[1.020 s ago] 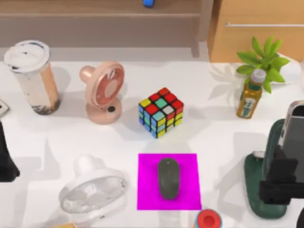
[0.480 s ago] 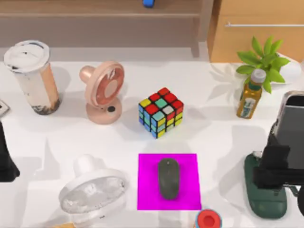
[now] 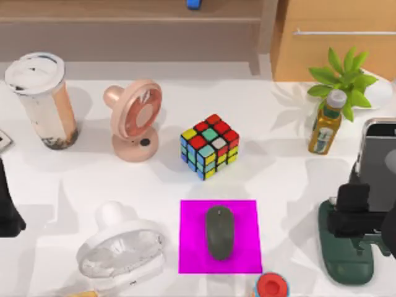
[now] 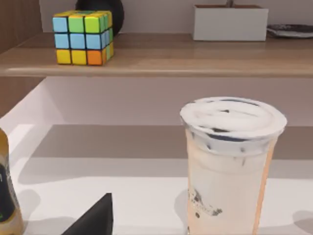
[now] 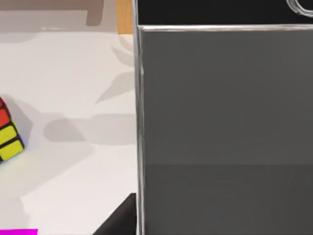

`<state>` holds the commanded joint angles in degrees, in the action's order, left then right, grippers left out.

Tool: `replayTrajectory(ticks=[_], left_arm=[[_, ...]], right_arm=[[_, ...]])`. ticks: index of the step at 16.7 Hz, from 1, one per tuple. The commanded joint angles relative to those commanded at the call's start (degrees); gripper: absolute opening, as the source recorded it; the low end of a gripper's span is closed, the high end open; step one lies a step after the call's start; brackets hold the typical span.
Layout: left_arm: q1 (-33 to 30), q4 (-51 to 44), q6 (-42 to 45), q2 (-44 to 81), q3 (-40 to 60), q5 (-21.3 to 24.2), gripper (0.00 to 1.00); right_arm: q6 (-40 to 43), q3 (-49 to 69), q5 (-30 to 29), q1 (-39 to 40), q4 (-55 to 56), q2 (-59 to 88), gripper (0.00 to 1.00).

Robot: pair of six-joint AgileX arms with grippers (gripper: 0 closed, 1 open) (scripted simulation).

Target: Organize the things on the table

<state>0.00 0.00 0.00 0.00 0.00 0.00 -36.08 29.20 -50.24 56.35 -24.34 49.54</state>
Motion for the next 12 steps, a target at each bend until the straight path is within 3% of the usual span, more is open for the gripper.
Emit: replayTrajectory(ticks=[3,12], left_arm=[[0.00,0.00,0.00,0.00,0.00,0.00,1.00],[0.00,0.00,0.00,0.00,0.00,0.00,1.00]], right_arm=[[0.00,0.00,0.00,0.00,0.00,0.00,0.00],[0.00,0.00,0.00,0.00,0.00,0.00,0.68]])
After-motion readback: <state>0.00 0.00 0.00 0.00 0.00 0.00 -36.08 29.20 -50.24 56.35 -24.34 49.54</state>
